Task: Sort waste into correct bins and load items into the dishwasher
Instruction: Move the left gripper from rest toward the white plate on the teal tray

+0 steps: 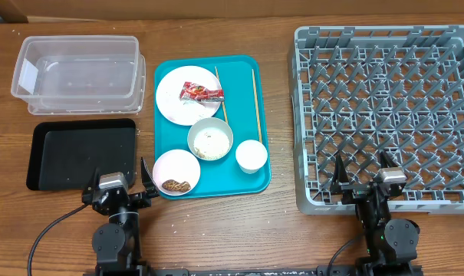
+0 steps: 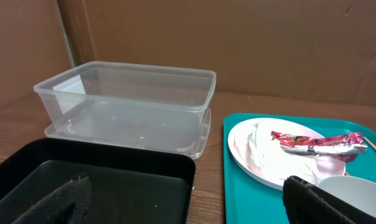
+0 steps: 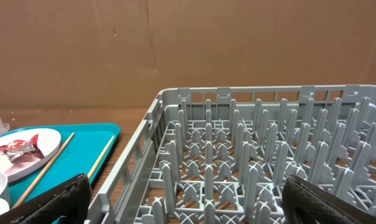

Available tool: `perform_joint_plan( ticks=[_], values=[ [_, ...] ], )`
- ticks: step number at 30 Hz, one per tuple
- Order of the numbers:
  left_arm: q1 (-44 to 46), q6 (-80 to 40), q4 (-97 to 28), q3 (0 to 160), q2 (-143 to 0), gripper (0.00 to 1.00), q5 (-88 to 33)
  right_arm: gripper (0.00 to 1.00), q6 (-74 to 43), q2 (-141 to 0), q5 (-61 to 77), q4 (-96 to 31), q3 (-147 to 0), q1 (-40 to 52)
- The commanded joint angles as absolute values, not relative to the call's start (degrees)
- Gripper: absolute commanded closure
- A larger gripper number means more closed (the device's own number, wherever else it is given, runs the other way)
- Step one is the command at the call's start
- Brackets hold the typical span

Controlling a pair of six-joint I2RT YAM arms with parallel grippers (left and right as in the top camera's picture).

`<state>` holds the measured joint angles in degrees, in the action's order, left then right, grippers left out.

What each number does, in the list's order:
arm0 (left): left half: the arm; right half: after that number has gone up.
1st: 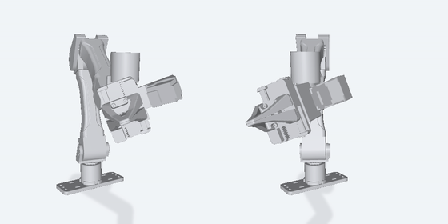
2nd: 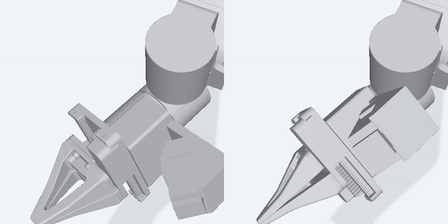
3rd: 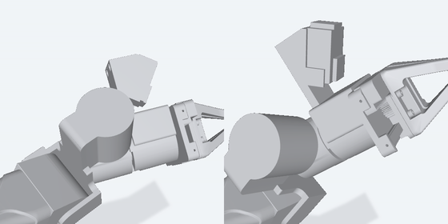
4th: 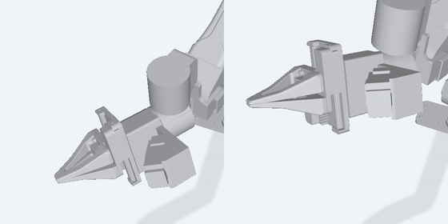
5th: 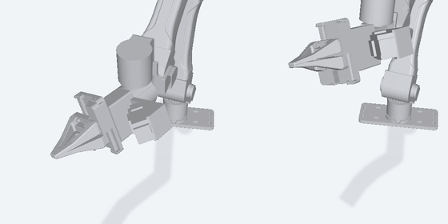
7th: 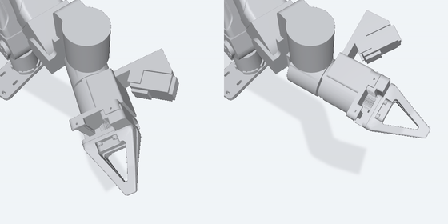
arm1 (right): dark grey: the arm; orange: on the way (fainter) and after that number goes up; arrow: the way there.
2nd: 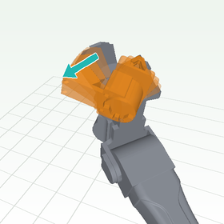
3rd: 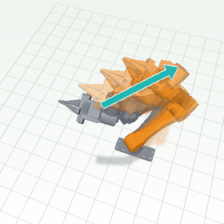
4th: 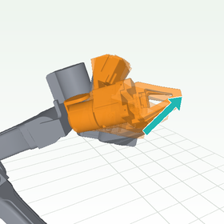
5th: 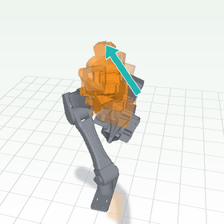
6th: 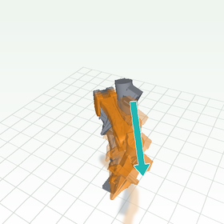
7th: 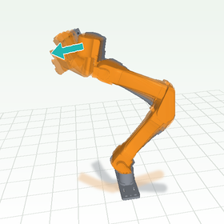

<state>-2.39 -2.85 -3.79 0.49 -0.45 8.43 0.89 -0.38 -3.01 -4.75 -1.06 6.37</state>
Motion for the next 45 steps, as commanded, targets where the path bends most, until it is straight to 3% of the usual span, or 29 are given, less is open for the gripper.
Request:
perform_joint_plan(
  ticks=[1, 38, 45],
  values=[
    [-2.61, -3.40, -3.77, 0.38, -0.64, 0.00, 9.54, 0.00, 1.13, -0.23, -3.38, -4.51, -0.47, 6.13],
    [-2.61, -2.15, -3.75, 0.36, -0.64, 0.00, 9.74, 0.00, -0.01, -0.23, 3.99, -3.99, -4.80, 6.13],
    [-2.61, -2.74, -3.75, 6.79, -1.65, 0.00, -8.25, 0.00, 0.01, -5.06, 3.55, -24.27, -25.93, 6.13]
  ],
)
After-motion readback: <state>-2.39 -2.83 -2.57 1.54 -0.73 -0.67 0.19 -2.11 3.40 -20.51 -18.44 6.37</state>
